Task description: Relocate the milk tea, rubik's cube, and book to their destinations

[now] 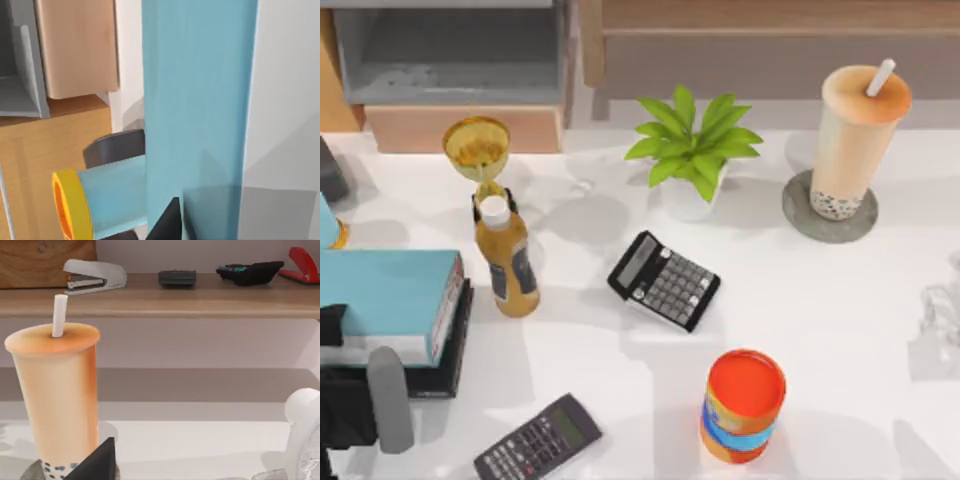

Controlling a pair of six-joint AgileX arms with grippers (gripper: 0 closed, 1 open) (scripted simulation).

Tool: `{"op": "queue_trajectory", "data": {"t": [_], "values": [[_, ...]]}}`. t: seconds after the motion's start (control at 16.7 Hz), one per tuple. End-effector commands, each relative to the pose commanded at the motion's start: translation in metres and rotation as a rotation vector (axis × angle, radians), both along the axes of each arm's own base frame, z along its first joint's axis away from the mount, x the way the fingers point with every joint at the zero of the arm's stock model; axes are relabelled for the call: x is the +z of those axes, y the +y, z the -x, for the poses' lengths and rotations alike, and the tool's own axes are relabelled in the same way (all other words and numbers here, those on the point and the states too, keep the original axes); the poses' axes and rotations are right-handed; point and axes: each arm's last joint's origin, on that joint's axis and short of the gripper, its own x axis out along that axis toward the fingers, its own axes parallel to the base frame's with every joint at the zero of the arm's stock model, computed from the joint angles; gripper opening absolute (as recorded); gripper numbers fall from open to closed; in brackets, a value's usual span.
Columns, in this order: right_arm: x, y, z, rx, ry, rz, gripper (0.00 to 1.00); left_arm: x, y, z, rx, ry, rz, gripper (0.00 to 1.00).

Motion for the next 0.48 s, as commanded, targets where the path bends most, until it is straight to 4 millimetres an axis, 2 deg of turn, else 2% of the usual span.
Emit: {"op": "queue_trajectory", "data": {"t": [0.18, 0.24, 0.48], "values": [[0.0000, 0.0000, 0.0000, 0.000, 0.000, 0.000, 1.00, 0.0000, 0.0000, 0.0000, 0.000, 0.000, 0.000, 0.00], [0.0000, 0.0000, 0.0000, 0.000, 0.000, 0.000, 1.00, 0.0063, -0.0006, -0.0044, -0.002, -0.034, -0.001, 0.00], [0.0000, 0.0000, 0.0000, 0.000, 0.000, 0.000, 1.00, 0.0010, -0.0003, -0.0046, -0.002, -0.011, -0.002, 0.00]]}}
